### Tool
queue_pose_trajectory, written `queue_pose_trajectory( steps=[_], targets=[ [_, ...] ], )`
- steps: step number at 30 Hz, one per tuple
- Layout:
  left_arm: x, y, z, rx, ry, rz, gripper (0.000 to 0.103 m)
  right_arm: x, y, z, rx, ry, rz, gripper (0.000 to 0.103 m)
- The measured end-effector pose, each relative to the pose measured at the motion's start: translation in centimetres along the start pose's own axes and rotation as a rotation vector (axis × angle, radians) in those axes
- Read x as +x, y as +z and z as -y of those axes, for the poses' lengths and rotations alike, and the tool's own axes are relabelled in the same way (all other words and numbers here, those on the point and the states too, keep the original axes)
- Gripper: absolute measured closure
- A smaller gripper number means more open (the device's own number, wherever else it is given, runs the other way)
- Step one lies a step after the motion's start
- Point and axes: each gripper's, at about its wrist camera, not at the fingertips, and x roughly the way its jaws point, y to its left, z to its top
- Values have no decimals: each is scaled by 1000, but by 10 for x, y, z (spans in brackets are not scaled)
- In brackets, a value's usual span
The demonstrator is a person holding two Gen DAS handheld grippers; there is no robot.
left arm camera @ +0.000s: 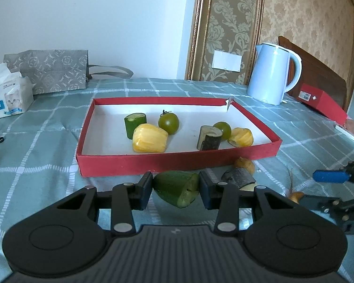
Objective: Organize fruits
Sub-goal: 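Lift the cucumber piece with left while right grasps the small brown round fruit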
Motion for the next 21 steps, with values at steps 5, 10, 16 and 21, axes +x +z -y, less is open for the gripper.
queue_pose_trajectory(
  steps=[5, 10, 16, 21],
  targets=[
    [0, 0, 0, -3, -4, 1, 62, 6, -1, -7, 2, 23, -12, 49],
    [-2, 0, -2, -11, -7, 9, 62, 14, 1, -10, 9, 42, -29, 58],
    [-1, 0, -2, -10, -11, 4, 62, 21, 2, -12, 25, 63, -60, 63],
    [-1, 0, -2, -10, -11, 1, 62, 23, 2, -11, 36, 58, -71, 77]
  ],
)
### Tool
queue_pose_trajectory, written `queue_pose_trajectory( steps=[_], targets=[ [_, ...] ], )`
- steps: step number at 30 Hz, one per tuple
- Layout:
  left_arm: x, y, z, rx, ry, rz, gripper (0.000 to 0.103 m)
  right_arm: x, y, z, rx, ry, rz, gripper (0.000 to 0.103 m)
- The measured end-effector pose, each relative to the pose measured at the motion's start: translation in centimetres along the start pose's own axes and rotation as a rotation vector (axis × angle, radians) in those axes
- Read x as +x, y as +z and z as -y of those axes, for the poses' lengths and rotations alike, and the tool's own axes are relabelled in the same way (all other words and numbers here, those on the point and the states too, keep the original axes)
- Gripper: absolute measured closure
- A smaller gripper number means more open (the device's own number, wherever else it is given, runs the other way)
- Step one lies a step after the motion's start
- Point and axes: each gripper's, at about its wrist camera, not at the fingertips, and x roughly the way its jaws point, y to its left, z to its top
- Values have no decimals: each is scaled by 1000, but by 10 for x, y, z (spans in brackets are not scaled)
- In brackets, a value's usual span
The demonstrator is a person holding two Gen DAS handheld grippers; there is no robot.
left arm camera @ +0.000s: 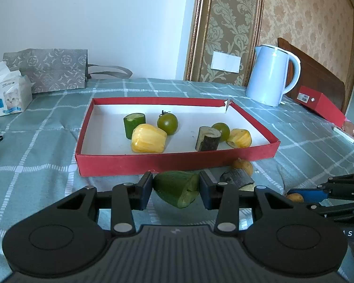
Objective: Organize fruits
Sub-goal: 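Lift the cucumber piece with left while right grasps the small brown round fruit, then place the cucumber piece in the tray and open left while right carries brown fruit over tray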
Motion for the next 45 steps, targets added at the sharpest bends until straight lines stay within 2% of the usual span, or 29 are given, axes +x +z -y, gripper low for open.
queue_pose_trajectory(
  steps=[7, 13, 24, 27, 34, 45],
  targets=[
    [-2, 0, -2, -15, 5, 14, 62, -5, 3, 3, -12, -42, 38, 77],
    [-2, 0, -2, -16, 29, 20, 62, -4, 27, 16, 1, -78, 94, 77],
    [-1, 4, -13, -77, 143, 46, 62, 23, 72, 13, -45, -114, 171, 77],
    [0, 6, -11, -71, 191, 58, 62, 30, 74, 16, -22, -112, 174, 77],
    [1, 19, -7, -84, 234, 95, 62, 35, 71, 26, 30, -115, 165, 77],
    [23, 45, 9, -61, 215, 112, 62, 40, 68, 25, 24, -124, 155, 77]
  ],
)
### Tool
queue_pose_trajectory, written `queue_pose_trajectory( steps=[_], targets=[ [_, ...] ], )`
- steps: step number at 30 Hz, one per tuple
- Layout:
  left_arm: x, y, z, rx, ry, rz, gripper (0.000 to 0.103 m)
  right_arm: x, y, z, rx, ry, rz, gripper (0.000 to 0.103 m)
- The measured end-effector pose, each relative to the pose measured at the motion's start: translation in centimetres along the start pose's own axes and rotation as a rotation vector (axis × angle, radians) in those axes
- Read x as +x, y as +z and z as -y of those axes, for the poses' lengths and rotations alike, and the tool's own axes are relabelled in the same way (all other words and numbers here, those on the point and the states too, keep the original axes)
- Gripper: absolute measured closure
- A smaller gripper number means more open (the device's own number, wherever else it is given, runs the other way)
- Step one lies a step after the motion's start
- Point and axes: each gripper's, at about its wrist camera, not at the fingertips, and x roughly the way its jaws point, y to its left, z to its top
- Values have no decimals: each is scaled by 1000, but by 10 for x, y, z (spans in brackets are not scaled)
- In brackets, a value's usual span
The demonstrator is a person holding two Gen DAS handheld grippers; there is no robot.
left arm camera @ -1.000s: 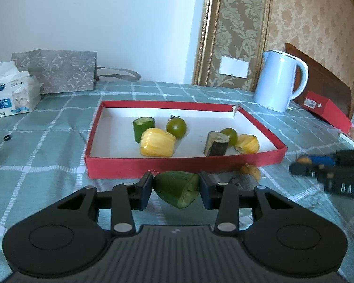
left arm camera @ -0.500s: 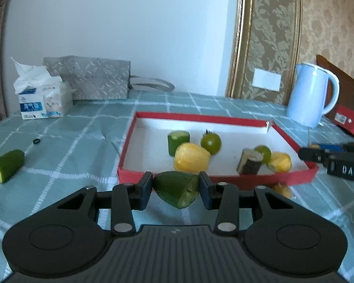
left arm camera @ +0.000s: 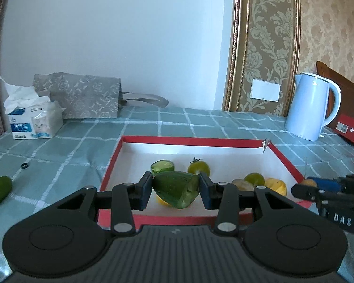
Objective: Organize fruits
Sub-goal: 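Place the cucumber piece in the tray and open left while right carries brown fruit over tray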
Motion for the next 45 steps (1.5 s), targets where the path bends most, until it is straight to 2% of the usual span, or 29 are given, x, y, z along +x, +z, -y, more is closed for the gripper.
queue_pose_trajectory(
  steps=[4, 21, 22, 26, 28, 37, 42, 45],
  targets=[
    [14, 5, 6, 1, -9, -18, 62, 1, 1, 2, 7, -4, 0, 77],
    [70, 19, 13, 18, 53, -56, 61, 12, -2, 4, 12, -24, -30, 77],
    [71, 20, 14, 24, 65, -48, 59, 12, -2, 5, 14, -25, -31, 77],
    [73, 27, 11, 28, 110, 5, 31, 14, -3, 6, 20, -26, -39, 77],
    [75, 30, 5, 10, 128, 12, 30, 15, -3, 6, 20, -26, -42, 77],
    [47, 29, -22, -83, 143, 46, 30, 17, -3, 9, 26, -38, -49, 77],
    [24, 9, -30, -113, 154, 4, 30, 17, -3, 11, 33, -48, -46, 77],
    [11, 0, -35, -139, 130, -15, 30, 17, -3, 11, 34, -50, -43, 77]
  ],
)
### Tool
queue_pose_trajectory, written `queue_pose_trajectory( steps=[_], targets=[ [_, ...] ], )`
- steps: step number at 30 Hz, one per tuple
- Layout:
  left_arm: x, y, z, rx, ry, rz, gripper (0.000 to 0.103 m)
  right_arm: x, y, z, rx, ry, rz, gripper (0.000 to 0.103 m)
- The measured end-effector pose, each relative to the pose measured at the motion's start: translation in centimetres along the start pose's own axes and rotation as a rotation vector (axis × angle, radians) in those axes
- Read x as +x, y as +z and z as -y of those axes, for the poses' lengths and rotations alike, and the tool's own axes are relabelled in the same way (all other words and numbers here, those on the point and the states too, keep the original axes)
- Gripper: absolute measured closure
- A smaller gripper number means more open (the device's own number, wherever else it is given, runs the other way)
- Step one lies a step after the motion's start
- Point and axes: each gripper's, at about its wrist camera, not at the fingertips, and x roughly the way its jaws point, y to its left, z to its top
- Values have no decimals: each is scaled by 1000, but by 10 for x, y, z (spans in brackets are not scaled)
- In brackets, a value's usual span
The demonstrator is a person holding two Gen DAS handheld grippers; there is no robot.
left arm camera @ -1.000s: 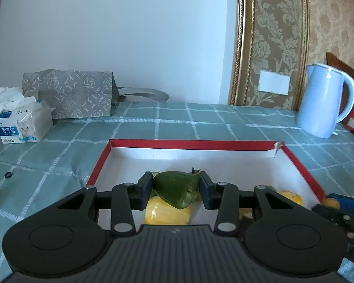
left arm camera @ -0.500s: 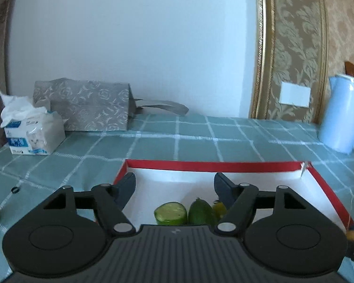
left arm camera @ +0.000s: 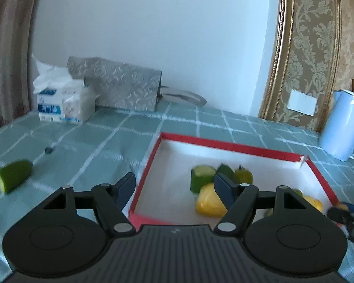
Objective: Organize fruits
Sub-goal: 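Place the cucumber piece in the tray and open left while right carries brown fruit over tray, then lower the small brown round fruit into the tray and open the right gripper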
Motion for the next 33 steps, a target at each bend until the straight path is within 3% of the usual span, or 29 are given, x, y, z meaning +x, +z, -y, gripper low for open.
queue_pose_trajectory(
  steps=[9, 15, 18, 23, 29, 33],
  targets=[
    [-7, -18, -5, -1, -39, -79, 30, 8, 12, -4, 6, 12, 1, 77],
    [-7, -21, 0, 27, -34, -82, 30, 33, 26, -9, -15, -29, -12, 77],
    [-7, -22, 2, 40, -30, -81, 29, 53, 31, -9, -13, -19, -60, 78],
    [-5, -22, 3, 46, -28, -80, 28, 50, 29, 0, 22, -30, -22, 54],
    [-6, -23, 6, 72, -4, -62, 28, 18, 32, 18, 113, -18, 53, 46],
    [-9, -24, 8, 88, 10, -44, 28, -2, 27, 28, 160, -21, 93, 33]
  ],
)
